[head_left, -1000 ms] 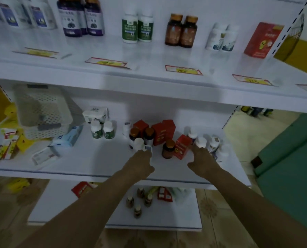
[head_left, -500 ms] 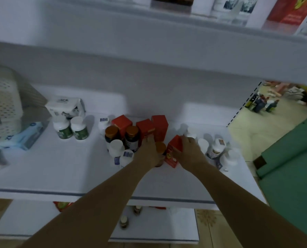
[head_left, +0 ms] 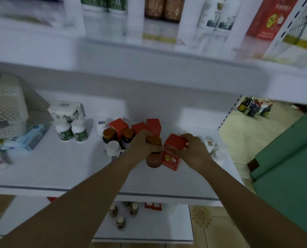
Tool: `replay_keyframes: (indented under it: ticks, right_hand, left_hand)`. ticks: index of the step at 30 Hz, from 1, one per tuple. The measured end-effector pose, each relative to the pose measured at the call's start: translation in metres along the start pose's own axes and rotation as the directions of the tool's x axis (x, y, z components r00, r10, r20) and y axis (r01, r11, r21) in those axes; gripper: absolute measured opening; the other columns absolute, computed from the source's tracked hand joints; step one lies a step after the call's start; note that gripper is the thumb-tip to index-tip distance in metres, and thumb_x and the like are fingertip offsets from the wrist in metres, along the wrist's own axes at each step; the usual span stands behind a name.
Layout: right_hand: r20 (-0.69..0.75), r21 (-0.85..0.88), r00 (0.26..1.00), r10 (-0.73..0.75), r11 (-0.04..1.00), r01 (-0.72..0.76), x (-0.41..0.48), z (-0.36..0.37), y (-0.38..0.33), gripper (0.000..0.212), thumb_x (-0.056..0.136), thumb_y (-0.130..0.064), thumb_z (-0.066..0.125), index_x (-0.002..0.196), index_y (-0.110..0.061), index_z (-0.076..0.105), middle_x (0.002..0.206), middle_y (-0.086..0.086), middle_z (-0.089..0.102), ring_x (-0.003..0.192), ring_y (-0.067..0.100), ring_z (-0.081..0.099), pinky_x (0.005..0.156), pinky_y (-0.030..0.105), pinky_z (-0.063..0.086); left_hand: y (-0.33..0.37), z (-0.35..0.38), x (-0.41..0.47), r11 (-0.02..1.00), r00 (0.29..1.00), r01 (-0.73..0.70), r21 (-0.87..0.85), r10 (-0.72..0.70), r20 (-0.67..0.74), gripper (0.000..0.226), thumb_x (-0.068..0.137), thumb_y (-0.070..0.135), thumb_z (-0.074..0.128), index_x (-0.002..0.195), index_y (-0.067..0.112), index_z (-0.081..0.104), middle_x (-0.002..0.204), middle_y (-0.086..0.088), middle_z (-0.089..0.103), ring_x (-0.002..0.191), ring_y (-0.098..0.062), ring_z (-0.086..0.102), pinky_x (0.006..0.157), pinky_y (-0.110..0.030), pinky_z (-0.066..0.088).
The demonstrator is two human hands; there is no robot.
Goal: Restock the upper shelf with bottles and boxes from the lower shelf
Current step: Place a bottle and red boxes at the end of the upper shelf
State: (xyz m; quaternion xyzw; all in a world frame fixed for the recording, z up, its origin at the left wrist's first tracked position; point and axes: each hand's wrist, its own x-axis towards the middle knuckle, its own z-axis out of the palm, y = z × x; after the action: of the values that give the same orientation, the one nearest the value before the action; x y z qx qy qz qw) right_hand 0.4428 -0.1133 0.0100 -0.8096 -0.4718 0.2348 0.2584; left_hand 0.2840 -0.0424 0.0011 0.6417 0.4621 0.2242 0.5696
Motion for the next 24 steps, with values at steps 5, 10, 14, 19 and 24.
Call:
replay_keyframes:
  ticks: [5, 10, 14, 19, 24]
  right_hand:
    - [0.129, 0.214, 0.991, -0.029, 0.977, 0.001, -0.059, -0.052, -0.031, 0.043, 0.079, -0.026, 0.075, 0.114, -0.021, 0.050, 0.110, 0.000, 0.062, 0.094, 0.012, 0.060, 0.073, 0.018, 0.049]
    - [0.146, 0.303, 0.985, -0.097, 0.952, 0.049, -0.123, -0.087, -0.065, 0.048, 0.082, -0.031, 0.071, 0.124, -0.024, 0.048, 0.113, -0.008, 0.058, 0.084, -0.002, 0.056, 0.056, 0.012, 0.039]
    - [0.086, 0.441, 0.987, -0.135, 0.893, 0.084, -0.180, -0.104, -0.092, 0.050, 0.078, -0.031, 0.075, 0.121, -0.014, 0.055, 0.112, -0.001, 0.067, 0.092, 0.012, 0.067, 0.078, 0.027, 0.054]
    - [0.003, 0.635, 0.983, -0.183, 0.760, 0.140, -0.245, -0.128, -0.130, 0.056, 0.067, -0.054, 0.075, 0.112, -0.022, 0.061, 0.104, 0.003, 0.073, 0.100, 0.024, 0.069, 0.097, 0.053, 0.047]
    - [-0.049, 0.815, 0.970, -0.237, 0.553, 0.176, -0.297, -0.148, -0.173, 0.032, 0.092, -0.035, 0.054, 0.113, -0.011, 0.057, 0.096, 0.011, 0.069, 0.075, 0.019, 0.071, 0.066, 0.031, 0.059]
  left_hand:
    - [0.039, -0.023, -0.062, 0.933, 0.994, 0.092, -0.348, -0.065, 0.091, 0.032, 0.083, 0.013, 0.070, 0.114, 0.014, 0.063, 0.107, 0.000, 0.067, 0.102, -0.017, 0.062, 0.086, -0.026, 0.050]
    - [0.073, -0.029, -0.126, 0.840, 0.989, 0.117, -0.529, -0.049, 0.140, 0.018, 0.088, 0.018, 0.062, 0.105, 0.013, 0.059, 0.105, -0.010, 0.061, 0.095, -0.023, 0.060, 0.083, -0.035, 0.050]
    - [0.099, -0.039, -0.175, 0.840, 0.984, 0.086, -0.536, 0.013, 0.180, 0.019, 0.087, 0.020, 0.061, 0.101, 0.009, 0.058, 0.093, -0.012, 0.063, 0.079, -0.024, 0.063, 0.075, -0.036, 0.055]
    - [0.142, -0.056, -0.235, 0.855, 0.959, -0.008, -0.519, 0.155, 0.239, 0.015, 0.089, 0.023, 0.058, 0.096, 0.010, 0.055, 0.083, -0.009, 0.063, 0.068, -0.022, 0.062, 0.056, -0.030, 0.058]
    - [0.184, -0.069, -0.283, 0.838, 0.927, -0.186, -0.512, 0.323, 0.192, 0.012, 0.086, 0.023, 0.062, 0.086, 0.011, 0.059, 0.089, -0.015, 0.061, 0.076, -0.025, 0.059, 0.071, -0.033, 0.051]
